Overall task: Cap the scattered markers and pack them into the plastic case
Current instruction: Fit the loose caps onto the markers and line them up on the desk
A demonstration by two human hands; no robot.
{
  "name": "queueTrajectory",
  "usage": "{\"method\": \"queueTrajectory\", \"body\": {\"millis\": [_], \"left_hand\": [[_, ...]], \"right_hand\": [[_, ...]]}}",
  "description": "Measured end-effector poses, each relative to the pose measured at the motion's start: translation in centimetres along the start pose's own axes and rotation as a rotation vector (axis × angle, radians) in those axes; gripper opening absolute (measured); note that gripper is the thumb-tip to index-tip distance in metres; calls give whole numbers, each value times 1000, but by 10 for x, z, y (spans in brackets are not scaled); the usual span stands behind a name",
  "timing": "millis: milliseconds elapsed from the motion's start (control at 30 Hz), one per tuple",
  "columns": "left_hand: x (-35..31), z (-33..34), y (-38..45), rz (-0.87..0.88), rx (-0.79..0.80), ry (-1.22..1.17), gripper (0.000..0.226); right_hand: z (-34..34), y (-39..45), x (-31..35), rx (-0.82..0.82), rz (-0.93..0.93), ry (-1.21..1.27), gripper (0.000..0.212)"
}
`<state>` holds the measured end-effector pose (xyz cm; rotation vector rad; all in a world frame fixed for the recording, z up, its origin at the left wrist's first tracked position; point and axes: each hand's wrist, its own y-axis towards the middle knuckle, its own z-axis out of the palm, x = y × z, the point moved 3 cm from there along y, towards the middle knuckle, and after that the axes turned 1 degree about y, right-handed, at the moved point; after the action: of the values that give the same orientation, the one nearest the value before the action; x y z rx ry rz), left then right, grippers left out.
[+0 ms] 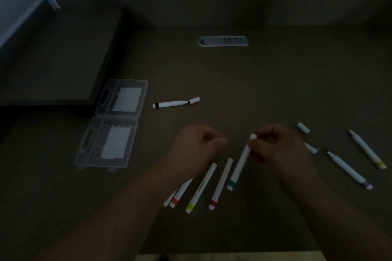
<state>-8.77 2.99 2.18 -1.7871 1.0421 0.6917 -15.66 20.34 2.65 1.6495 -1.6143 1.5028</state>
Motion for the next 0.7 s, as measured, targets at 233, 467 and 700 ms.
{"method": "queueTrajectory", "body": {"millis": [233, 467, 700], "left_hand": [[29, -70, 47, -6, -432, 717, 35], [36, -82, 89, 67, -465, 1043, 31], [49, -86, 106, 26, -400, 1031, 33]], "right_hand": [[10, -5, -37, 60, 210, -293, 15], [30, -3, -39, 109, 224, -487, 21], [32, 3, -33, 134, 216, -552, 24]]}}
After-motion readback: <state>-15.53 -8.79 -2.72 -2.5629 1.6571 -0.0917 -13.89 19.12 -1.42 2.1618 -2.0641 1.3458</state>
